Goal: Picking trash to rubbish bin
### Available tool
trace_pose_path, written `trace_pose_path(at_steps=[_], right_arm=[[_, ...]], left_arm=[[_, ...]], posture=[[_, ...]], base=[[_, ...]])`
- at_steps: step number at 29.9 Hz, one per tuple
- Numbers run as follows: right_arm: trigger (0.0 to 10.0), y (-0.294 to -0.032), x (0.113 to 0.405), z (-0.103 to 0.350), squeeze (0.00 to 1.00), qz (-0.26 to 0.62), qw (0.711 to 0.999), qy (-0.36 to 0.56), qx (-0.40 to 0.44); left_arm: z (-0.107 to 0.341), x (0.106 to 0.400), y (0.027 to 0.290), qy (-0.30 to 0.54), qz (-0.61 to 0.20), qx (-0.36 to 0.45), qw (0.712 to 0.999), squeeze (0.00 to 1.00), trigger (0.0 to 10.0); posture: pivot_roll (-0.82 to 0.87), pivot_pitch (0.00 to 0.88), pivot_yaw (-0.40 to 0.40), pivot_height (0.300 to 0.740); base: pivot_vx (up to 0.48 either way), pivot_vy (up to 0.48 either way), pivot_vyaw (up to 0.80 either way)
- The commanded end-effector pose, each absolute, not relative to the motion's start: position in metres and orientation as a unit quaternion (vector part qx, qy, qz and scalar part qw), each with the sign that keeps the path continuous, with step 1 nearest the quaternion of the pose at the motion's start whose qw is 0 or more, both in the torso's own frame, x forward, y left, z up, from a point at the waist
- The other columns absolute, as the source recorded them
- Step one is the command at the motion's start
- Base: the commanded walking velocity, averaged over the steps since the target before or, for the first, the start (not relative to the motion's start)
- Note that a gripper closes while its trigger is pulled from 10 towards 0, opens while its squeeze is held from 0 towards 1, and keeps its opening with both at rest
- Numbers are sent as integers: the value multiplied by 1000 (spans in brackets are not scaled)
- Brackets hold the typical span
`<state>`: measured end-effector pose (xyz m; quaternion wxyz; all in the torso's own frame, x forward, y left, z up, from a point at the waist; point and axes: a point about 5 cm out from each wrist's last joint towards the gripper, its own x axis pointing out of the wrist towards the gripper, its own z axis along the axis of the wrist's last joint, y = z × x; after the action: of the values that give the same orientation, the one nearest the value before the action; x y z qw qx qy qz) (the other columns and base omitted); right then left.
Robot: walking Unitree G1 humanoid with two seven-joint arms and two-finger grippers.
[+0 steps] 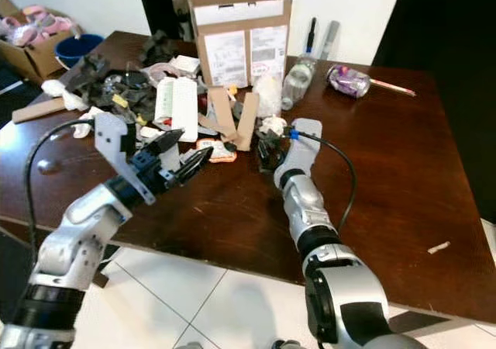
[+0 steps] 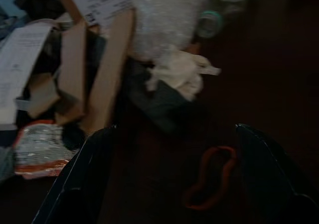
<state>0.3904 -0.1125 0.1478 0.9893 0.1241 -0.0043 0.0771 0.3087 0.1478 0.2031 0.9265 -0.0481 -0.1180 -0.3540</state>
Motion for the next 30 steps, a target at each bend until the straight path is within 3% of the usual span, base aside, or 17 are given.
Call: trace_pose_path(at_steps=[1,11,30], right_arm=[[10000,-114,388,142,0,70,990,1,123],[10000,-102,389,143,0,94,989,13,116],[10000,-93,389,144,0,113,987,16,112]], left_arm=[[192,310,149,-101,-330,-47,937,0,10000],[180,308,180,-92,-227,-52,968,0,10000],[181,307,186,-101,-204,-54,972,0,10000]], posture=[[147,95,8,740],[207,106,-42,740],[221,99,-57,740]], base=[[0,0,0],[0,129,0],[0,376,0]])
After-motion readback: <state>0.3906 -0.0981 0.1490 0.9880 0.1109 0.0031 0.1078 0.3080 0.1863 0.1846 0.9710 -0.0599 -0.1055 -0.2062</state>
